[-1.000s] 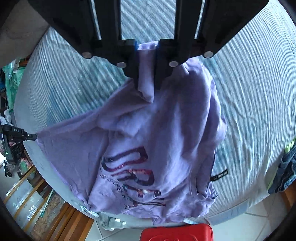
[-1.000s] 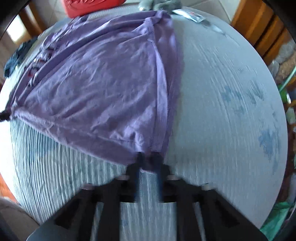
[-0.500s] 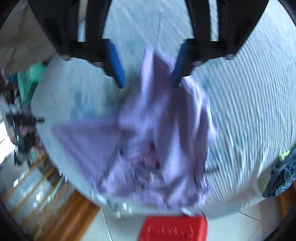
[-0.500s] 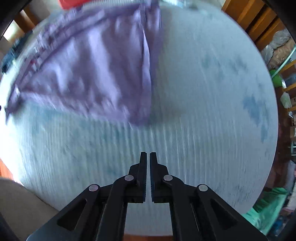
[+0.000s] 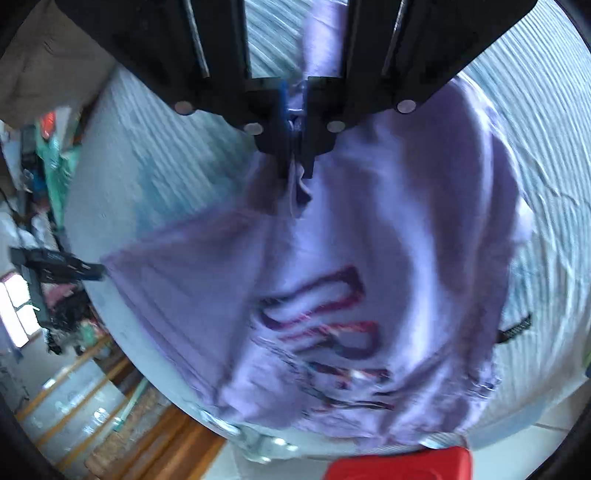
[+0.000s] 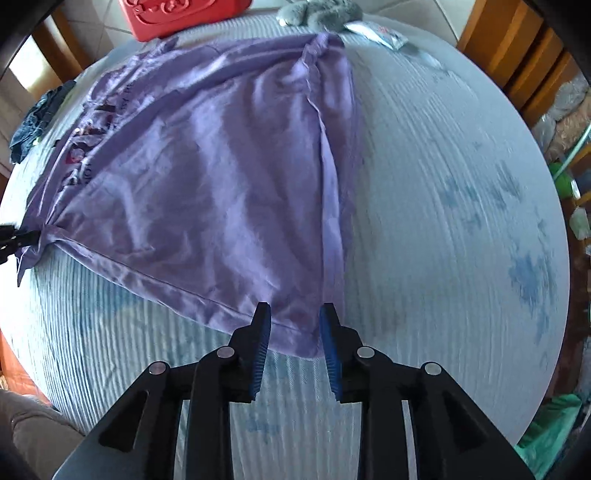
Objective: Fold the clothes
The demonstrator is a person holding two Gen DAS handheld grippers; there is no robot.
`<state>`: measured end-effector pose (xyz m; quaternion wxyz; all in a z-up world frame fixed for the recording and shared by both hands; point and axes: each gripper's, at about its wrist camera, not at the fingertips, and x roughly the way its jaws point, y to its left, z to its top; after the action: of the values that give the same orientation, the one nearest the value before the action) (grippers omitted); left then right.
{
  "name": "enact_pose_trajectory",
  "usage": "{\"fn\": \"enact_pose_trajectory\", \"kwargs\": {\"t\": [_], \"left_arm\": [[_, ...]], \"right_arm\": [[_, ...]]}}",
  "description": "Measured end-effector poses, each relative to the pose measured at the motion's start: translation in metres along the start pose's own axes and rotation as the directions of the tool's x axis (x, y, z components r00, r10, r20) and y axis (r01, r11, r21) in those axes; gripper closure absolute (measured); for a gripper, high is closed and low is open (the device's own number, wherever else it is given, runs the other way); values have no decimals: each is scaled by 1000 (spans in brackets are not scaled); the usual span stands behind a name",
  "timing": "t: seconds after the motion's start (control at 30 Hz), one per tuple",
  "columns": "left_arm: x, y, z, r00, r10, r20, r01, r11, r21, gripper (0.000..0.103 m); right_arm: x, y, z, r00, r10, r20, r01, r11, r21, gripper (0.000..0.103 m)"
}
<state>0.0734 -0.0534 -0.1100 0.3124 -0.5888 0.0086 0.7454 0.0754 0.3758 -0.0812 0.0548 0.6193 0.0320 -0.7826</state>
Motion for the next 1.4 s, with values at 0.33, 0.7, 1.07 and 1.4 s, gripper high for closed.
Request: {"fn": "enact_pose_trajectory", "kwargs": {"t": [0.33,0.7,1.07,1.4], "left_arm": [[-63,-7,19,987,-161,2,161,984,78,21],[-66,139,191,930,286,230,-245,950,-191,21],[-2,189,267,877,432,209,-398,898,-187,21],[29,201,285,923,357,142,-323,922,-214,32]], "right_arm": [[-27,-14,22,998,23,66,-26,999,48,76],[-39,-27,168,969,16,247,-48,991,127,73],[38,-10,296,982,-7,188,-21,989,144,73],[59,-36,315,988,-37,153,2,974,226,64]]}}
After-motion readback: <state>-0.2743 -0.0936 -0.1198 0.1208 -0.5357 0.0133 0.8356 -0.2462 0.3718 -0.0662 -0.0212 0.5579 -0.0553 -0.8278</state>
